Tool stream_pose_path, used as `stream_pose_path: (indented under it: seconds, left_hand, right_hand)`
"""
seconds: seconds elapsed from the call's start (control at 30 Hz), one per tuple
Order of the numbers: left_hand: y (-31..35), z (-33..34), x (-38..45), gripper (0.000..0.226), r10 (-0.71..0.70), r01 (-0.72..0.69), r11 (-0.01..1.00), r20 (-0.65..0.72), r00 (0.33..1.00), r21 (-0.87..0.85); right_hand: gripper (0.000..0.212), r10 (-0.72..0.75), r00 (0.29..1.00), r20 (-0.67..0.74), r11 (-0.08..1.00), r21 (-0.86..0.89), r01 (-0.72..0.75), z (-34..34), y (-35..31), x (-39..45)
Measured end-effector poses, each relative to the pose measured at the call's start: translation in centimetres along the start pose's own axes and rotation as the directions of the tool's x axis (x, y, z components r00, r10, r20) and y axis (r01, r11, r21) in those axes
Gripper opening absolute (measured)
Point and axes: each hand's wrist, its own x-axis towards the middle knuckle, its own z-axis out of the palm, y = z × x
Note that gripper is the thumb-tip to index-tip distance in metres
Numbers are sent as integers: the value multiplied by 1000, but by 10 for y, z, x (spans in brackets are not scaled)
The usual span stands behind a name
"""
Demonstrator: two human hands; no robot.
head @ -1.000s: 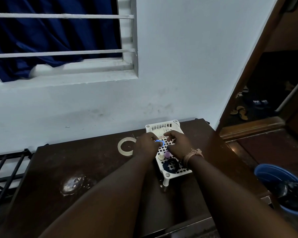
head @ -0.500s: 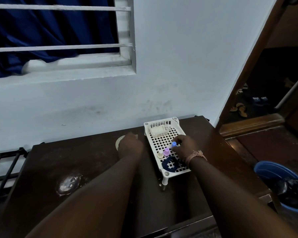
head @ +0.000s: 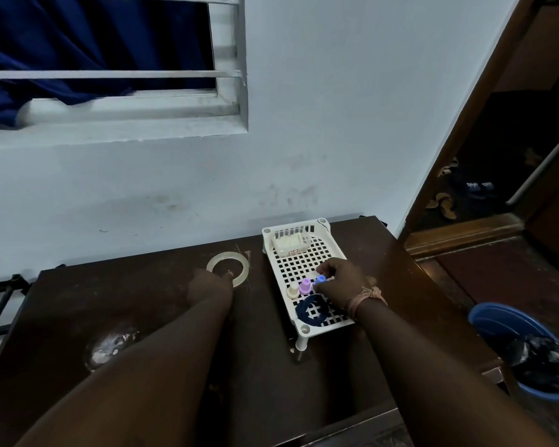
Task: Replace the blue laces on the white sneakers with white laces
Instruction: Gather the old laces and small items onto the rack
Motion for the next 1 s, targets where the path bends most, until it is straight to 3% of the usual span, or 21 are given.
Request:
stream_pose_path:
  seconds: [0.23,0.4,0.5,0.57,0.67,0.77,0.9,1.0]
  left_hand:
    - [-26,56,93,55,-200,223,952,125,972,-210]
    - [-35,70,112,60,-194,215,962,130,972,-169]
    - [-11,30,57,37,-178,208,959,163,970,-193]
    - [-5,18,48,38,-173,198,949,123,977,-244]
    - [10,-1,33,56,-42,38,971,-13,999,-234]
    - [42,-19,0,38,168,-184,955,-87,982,-233]
    - [79,-5,-36,34,414,-409,893,-12,910,-186]
    - [98,15,-60,33,477,-466,875,69,876,-129]
  right_hand:
    - [15,54,991,-119,998,-6,-55,-6,-18,5]
    - [22,10,986,-166,999,-49,-18,1,-41,6]
    - [23,46,971,-234,998,-30,-55,-3,-37,10]
    - [24,107,960,-260,994,34,-102,-9,-30,14]
    - [24,136,953,-270,981,171,-91,-16,-29,18]
    - [20,65,961,-268,946,324,26,-18,-38,20]
    - [21,9,963,-270,898,426,111,-20,-52,19]
    - [18,55,965,-256,914,403,54,-23,-46,25]
